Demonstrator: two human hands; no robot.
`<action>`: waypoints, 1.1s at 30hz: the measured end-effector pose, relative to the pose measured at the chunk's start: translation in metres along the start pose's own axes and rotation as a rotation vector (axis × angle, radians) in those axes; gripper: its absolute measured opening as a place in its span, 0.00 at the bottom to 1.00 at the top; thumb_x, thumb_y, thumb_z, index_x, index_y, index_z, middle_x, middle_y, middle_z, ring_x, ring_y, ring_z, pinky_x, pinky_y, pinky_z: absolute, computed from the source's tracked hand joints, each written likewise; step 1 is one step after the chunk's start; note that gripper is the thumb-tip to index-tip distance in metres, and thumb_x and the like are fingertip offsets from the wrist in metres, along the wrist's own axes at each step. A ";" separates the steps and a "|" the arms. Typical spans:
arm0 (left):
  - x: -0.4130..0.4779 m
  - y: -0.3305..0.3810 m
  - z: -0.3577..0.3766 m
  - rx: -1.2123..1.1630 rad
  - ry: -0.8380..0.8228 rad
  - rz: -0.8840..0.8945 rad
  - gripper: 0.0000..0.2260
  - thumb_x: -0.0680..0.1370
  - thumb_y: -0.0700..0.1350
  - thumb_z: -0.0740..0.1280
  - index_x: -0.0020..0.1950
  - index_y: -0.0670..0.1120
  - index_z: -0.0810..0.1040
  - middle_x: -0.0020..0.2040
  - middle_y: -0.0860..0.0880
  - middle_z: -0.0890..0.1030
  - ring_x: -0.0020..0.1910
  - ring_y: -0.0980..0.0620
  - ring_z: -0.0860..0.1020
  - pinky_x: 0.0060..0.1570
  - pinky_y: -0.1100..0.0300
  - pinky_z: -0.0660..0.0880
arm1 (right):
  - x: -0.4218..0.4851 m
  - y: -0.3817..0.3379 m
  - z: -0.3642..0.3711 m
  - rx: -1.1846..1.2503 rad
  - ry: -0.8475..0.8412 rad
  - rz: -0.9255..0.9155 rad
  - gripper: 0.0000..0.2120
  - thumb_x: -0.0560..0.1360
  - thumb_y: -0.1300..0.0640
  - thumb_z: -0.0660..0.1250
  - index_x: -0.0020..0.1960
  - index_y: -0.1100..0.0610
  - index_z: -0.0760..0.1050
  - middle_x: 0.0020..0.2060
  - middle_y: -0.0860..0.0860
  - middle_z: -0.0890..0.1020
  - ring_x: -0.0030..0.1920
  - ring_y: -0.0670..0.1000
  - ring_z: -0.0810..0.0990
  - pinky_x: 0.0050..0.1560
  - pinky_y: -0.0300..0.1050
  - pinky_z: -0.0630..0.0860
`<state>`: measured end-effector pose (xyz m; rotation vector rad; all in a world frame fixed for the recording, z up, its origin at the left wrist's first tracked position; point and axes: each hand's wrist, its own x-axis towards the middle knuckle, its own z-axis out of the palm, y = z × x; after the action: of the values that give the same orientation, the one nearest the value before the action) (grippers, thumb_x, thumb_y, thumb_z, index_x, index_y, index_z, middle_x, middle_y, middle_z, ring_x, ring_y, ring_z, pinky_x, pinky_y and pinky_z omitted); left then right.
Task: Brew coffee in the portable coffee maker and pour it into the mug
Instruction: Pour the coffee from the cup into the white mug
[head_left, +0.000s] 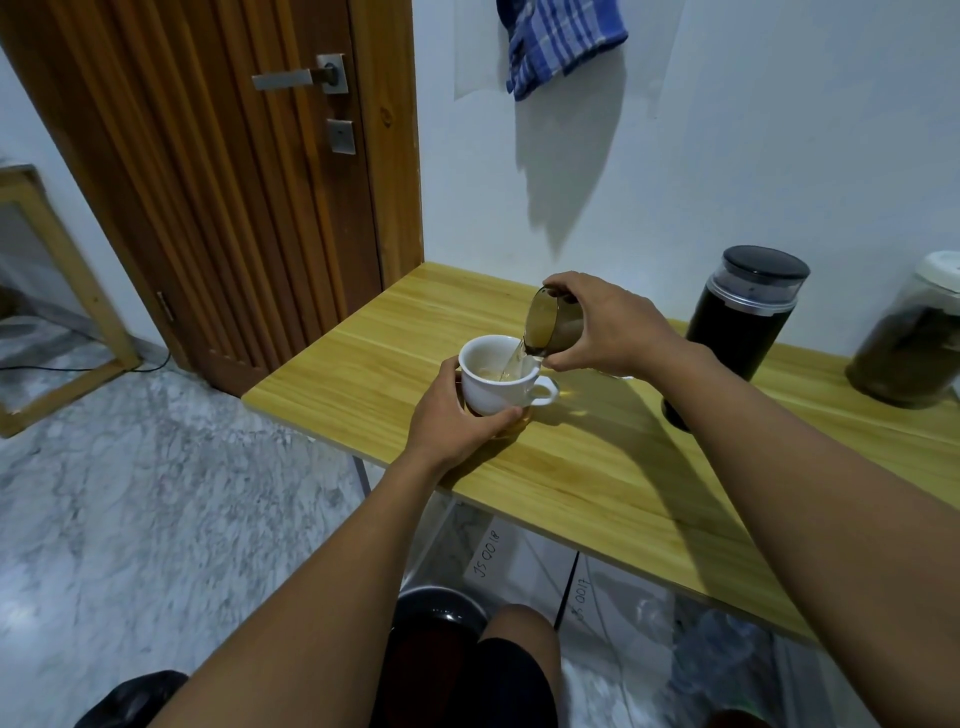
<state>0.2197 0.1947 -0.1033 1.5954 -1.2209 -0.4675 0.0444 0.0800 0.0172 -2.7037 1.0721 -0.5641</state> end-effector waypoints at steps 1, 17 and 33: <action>0.000 0.000 0.000 -0.002 0.003 -0.001 0.40 0.64 0.58 0.80 0.72 0.52 0.67 0.64 0.54 0.76 0.61 0.53 0.76 0.59 0.48 0.78 | 0.000 0.000 0.000 -0.005 0.000 -0.003 0.42 0.62 0.43 0.79 0.71 0.48 0.67 0.64 0.44 0.76 0.62 0.49 0.75 0.56 0.47 0.72; -0.001 0.000 0.001 -0.005 0.022 0.007 0.38 0.65 0.57 0.80 0.71 0.54 0.68 0.63 0.56 0.77 0.61 0.55 0.77 0.58 0.49 0.79 | 0.002 -0.003 -0.001 -0.093 -0.017 -0.051 0.41 0.63 0.45 0.78 0.73 0.48 0.66 0.65 0.45 0.76 0.62 0.50 0.75 0.53 0.44 0.67; -0.001 -0.001 0.001 -0.007 0.012 0.013 0.39 0.65 0.58 0.80 0.71 0.53 0.68 0.64 0.55 0.77 0.61 0.55 0.77 0.58 0.49 0.79 | 0.011 -0.019 -0.021 -0.195 0.008 -0.147 0.39 0.63 0.47 0.78 0.71 0.48 0.68 0.63 0.45 0.77 0.58 0.51 0.76 0.48 0.42 0.63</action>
<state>0.2194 0.1950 -0.1044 1.5815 -1.2187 -0.4534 0.0551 0.0856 0.0448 -2.9704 0.9831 -0.5176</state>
